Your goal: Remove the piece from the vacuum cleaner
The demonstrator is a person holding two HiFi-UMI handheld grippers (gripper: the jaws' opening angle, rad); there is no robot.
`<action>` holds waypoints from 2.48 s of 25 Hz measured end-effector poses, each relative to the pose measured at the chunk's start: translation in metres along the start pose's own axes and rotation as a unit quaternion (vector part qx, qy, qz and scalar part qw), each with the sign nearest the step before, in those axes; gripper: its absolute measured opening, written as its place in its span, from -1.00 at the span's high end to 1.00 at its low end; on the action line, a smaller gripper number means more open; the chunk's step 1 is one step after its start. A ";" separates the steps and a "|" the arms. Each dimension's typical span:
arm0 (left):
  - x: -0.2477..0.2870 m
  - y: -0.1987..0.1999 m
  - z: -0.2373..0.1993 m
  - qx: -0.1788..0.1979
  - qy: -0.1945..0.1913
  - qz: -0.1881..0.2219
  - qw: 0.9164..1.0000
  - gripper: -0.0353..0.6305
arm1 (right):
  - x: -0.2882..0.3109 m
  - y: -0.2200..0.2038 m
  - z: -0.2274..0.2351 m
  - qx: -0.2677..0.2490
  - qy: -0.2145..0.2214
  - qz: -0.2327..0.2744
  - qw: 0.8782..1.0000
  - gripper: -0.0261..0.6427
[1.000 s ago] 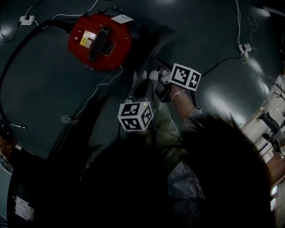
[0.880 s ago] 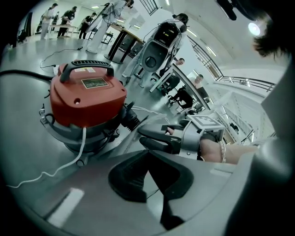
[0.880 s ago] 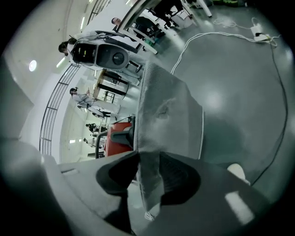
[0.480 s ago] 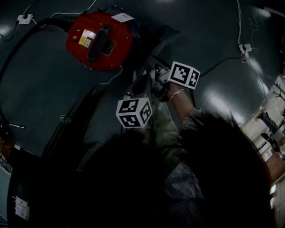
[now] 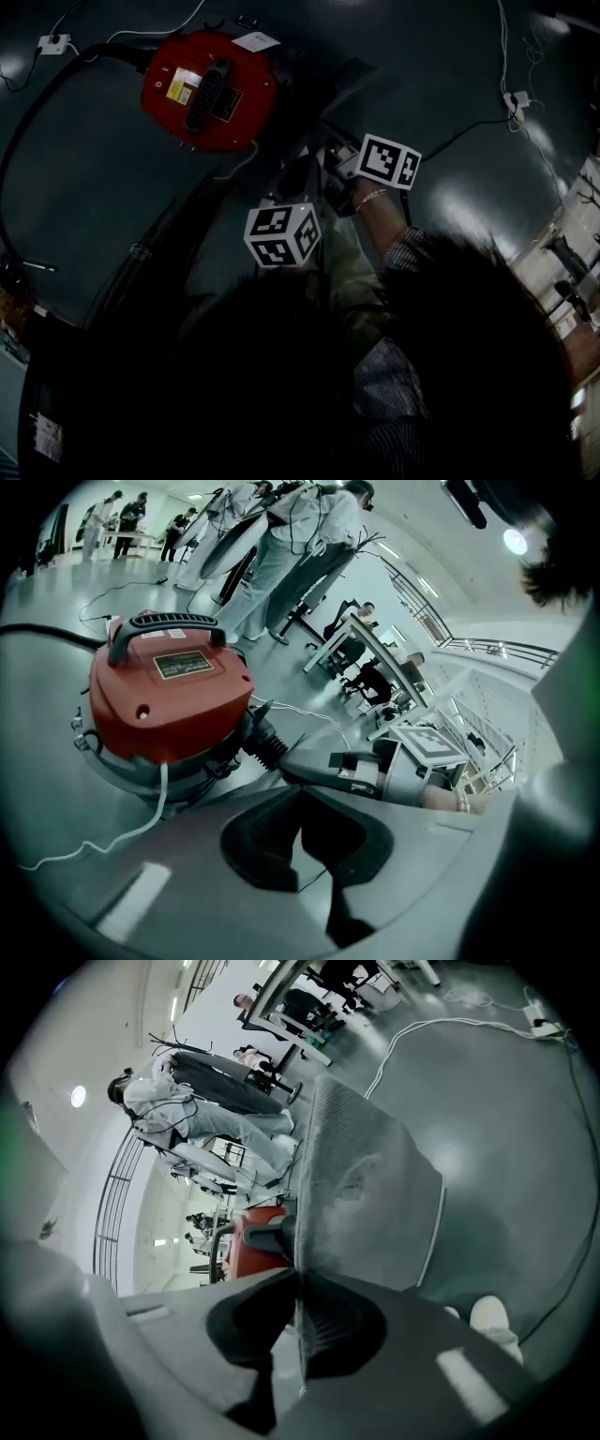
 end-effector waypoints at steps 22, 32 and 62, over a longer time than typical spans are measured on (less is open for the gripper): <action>-0.031 0.063 0.065 0.063 -0.029 0.004 0.998 0.88 | -0.117 0.021 -0.056 -0.058 -0.037 -0.006 0.998 0.86; -0.113 0.133 0.162 0.146 -0.098 0.015 0.984 0.88 | -0.245 0.040 -0.185 -0.121 0.013 0.050 0.991 0.86; -0.211 0.166 0.246 0.201 -0.163 0.073 0.963 0.88 | -0.354 0.034 -0.282 -0.212 0.073 0.140 0.964 0.86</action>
Point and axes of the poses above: the fingertips, and each gripper's own axes: x forward along the fingers, z to its right, y out of its top, the point moved 8 cm from there along -x, backward along the fingers, and after that the axes turned 8 degrees about z, right-handed, at the moved point
